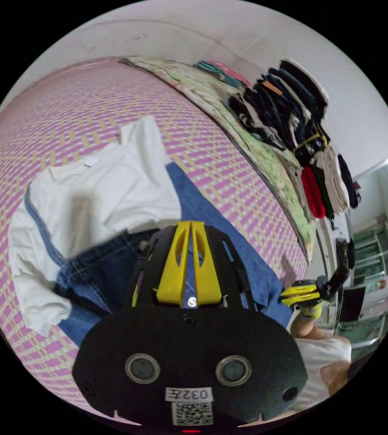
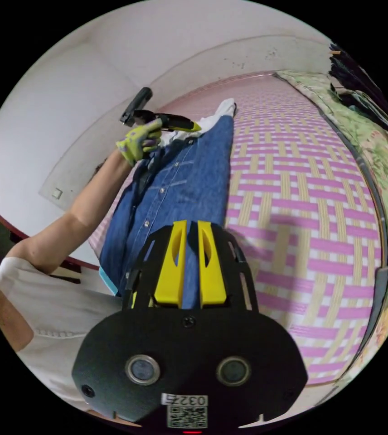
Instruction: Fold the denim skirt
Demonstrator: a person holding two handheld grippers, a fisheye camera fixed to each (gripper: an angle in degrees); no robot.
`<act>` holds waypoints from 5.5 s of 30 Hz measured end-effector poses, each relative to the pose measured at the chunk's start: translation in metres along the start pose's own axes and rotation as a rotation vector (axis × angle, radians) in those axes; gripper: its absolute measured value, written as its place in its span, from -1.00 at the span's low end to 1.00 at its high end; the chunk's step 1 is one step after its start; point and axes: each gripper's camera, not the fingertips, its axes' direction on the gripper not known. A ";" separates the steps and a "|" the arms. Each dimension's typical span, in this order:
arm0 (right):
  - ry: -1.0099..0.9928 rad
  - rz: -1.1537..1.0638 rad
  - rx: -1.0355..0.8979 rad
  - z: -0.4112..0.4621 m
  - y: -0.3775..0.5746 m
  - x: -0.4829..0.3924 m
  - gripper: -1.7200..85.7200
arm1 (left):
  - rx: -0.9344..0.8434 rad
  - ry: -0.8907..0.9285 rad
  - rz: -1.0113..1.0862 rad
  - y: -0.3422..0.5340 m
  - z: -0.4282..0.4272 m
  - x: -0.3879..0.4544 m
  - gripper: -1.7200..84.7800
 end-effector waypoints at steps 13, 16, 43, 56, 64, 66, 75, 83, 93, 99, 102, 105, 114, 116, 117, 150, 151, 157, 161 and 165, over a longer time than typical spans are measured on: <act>0.005 -0.122 0.042 -0.023 0.097 -0.034 -0.95 | -0.026 -0.082 -0.026 0.076 0.023 0.028 -0.98; -0.012 -0.210 0.055 -0.015 0.114 -0.050 -0.91 | -0.005 0.014 0.055 0.138 -0.010 0.055 -0.98; -0.206 -0.408 0.024 -0.029 -0.002 -0.107 -0.91 | 0.363 0.232 -0.388 0.371 -0.257 -0.155 -0.75; -0.283 -0.121 -0.238 0.107 -0.215 -0.056 -0.78 | 0.523 0.478 -0.809 0.268 -0.309 -0.312 -0.86; -0.456 -0.205 -0.158 0.067 -0.210 -0.057 -0.94 | 0.631 0.547 -0.503 0.207 -0.388 -0.277 -0.98; -0.492 -0.210 -0.133 0.057 -0.207 -0.057 -0.94 | 0.610 0.553 -0.413 0.176 -0.397 -0.254 -0.98; -0.468 -0.176 -0.177 0.048 -0.206 -0.043 -0.84 | 0.046 0.348 -0.148 0.048 -0.280 -0.169 -0.90; -0.348 -0.101 0.015 -0.013 -0.219 -0.035 -0.83 | 0.439 0.519 -0.196 0.161 -0.386 -0.182 -0.95; -0.078 -0.131 0.046 -0.029 -0.347 -0.040 -0.78 | 0.172 0.293 -0.067 0.223 -0.322 -0.112 -0.99; -0.106 -0.242 -0.243 0.039 -0.414 -0.045 -0.70 | 0.031 0.197 -0.057 0.199 -0.293 -0.107 -0.98; -0.163 -0.303 -0.325 0.048 -0.427 -0.064 -0.88 | -0.022 0.166 -0.071 0.194 -0.284 -0.114 -0.98; -0.232 -0.335 -0.368 0.024 -0.441 -0.105 -0.97 | -0.020 0.227 -0.096 0.193 -0.283 -0.128 -0.98; -0.037 0.000 -0.489 0.018 -0.462 -0.071 -0.79 | -0.004 0.350 -0.095 0.190 -0.285 -0.157 -0.98; 0.144 -0.036 -0.368 0.001 -0.466 -0.090 -0.81 | -0.009 0.340 -0.060 0.189 -0.290 -0.156 -0.98; 0.161 -0.066 -0.326 -0.004 -0.467 -0.099 -0.82 | 0.000 0.341 -0.045 0.188 -0.292 -0.155 -0.98; 0.156 -0.334 -0.252 0.087 -0.498 -0.160 -0.77 | 0.084 0.315 -0.101 0.161 -0.295 -0.200 -0.98; 0.115 -0.314 -0.213 0.067 -0.498 -0.158 -0.69 | 0.085 0.313 -0.098 0.160 -0.296 -0.201 -0.98; -0.085 -0.155 -0.316 -0.015 -0.458 -0.101 -0.71 | 0.158 0.403 -0.117 0.164 -0.304 -0.217 -0.98; -0.120 -0.109 -0.420 -0.023 -0.393 -0.075 -0.71 | 0.170 0.365 -0.172 0.166 -0.303 -0.229 -0.98; -0.077 -0.149 -0.441 -0.009 -0.361 -0.075 -0.73 | 0.159 0.356 -0.182 0.165 -0.297 -0.233 -0.98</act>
